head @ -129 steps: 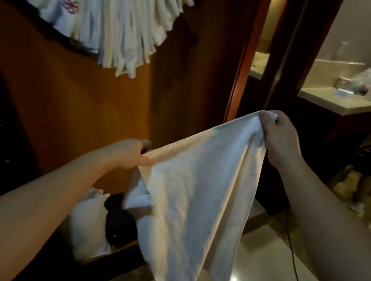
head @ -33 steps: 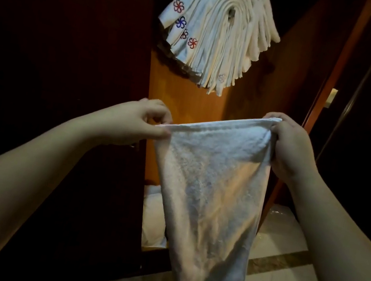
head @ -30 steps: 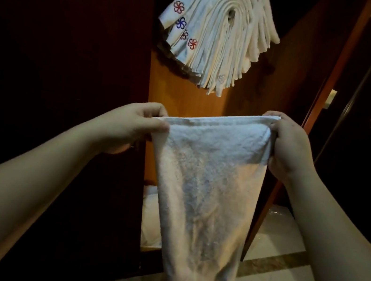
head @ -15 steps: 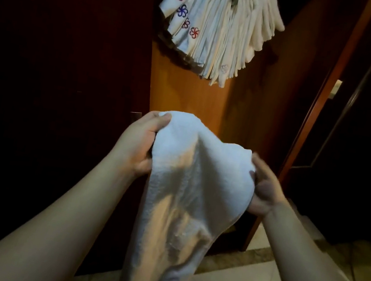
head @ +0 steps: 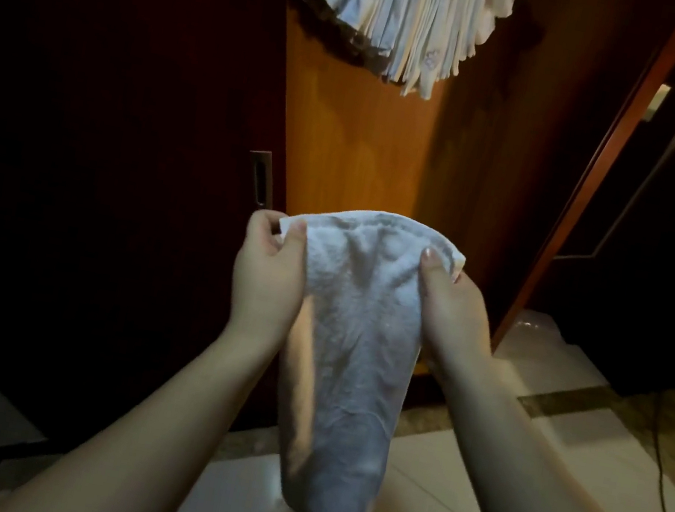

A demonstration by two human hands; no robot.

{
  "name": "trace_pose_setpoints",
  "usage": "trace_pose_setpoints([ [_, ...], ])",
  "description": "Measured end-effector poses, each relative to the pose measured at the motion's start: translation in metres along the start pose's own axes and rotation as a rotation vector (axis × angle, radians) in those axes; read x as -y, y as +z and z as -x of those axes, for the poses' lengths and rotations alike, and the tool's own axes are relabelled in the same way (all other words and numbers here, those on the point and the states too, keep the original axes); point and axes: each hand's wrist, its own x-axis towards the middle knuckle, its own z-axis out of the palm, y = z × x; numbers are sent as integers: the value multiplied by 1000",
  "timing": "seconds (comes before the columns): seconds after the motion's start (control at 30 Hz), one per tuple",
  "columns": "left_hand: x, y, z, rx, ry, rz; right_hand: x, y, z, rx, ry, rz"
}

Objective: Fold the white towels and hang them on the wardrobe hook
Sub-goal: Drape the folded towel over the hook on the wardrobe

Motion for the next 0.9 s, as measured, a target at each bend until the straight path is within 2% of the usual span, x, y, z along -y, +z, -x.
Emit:
trace_pose_setpoints([
  [0.1,10,8,29,-29,-64,5,-13,18,18,-67,-13,28],
  [0.2,13,14,52,-6,-82,78,-21,30,32,27,-37,0],
  [0.3,8,20,69,102,-96,145,-22,37,39,185,-56,-27],
  [0.43,2,17,70,219,-120,119,-21,32,40,358,-90,-23],
  [0.57,-6,4,61,450,-303,326,-24,17,30,514,-64,-2],
  [0.63,-11,-3,60,545,-280,315,-23,12,24,553,-55,14],
  [0.7,-12,-5,62,604,-225,269,-23,9,21,525,-104,126],
  [0.77,-8,5,55,638,-197,179,-26,11,22,403,-170,214],
  [0.83,-2,9,41,717,-193,109,-27,13,21,322,-155,184],
  [0.9,-2,9,32,789,-186,21,-24,12,17,334,-145,137],
])
